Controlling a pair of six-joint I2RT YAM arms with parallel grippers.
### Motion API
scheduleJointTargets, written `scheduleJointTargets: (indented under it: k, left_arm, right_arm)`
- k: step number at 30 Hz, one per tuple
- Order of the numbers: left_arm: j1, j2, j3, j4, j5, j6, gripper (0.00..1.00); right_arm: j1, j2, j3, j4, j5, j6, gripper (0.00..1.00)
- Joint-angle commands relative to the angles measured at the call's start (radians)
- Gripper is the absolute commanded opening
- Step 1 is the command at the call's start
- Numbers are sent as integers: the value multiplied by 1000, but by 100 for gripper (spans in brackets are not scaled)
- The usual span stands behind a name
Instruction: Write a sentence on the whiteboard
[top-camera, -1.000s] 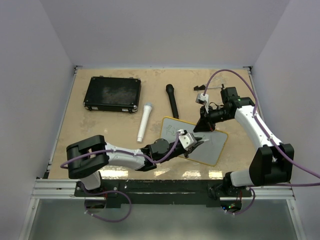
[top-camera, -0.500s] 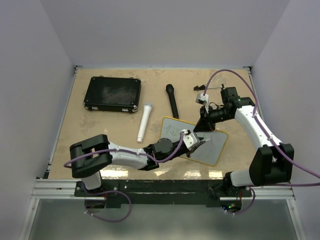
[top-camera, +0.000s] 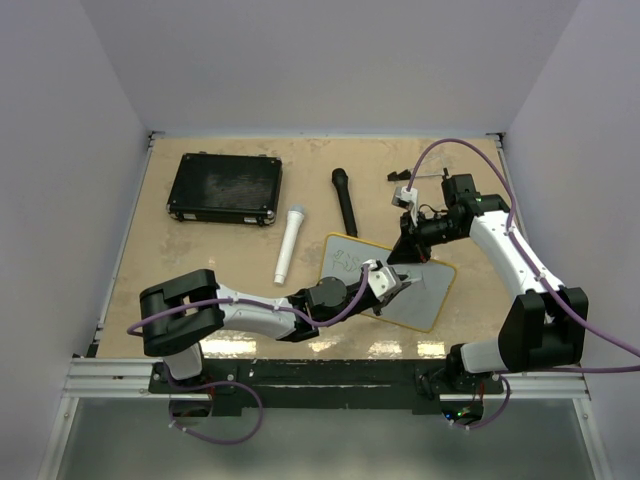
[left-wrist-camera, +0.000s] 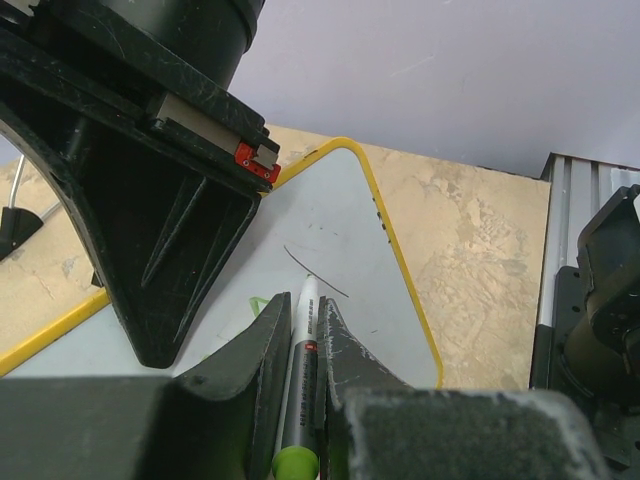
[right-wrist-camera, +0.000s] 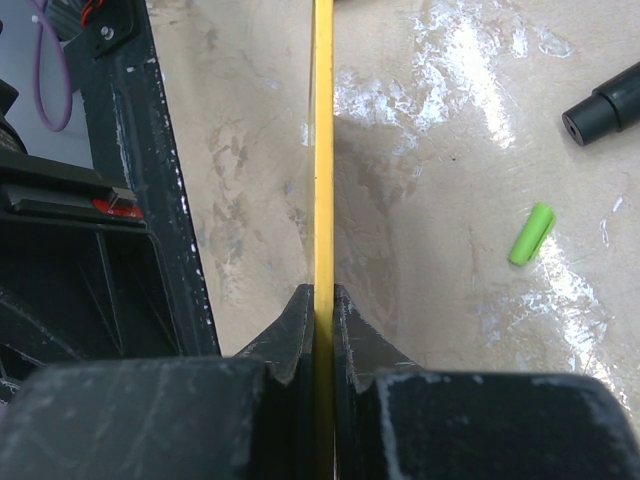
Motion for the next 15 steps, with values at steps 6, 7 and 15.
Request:
scheduleJointTargets:
  k: [6,7,15]
  left_arm:
    - [6,-32,6,39,-62,41,0]
    - [7,-35,2,39,-62,41,0]
    - [9,-54,-18,50,-69,39,0]
  right_arm:
    - [-1,-35,-4,25,-41,-49,0]
    - [-2,-35,-4,25,-41,-47,0]
    - [-2,-36,-4,25,-40,-49,0]
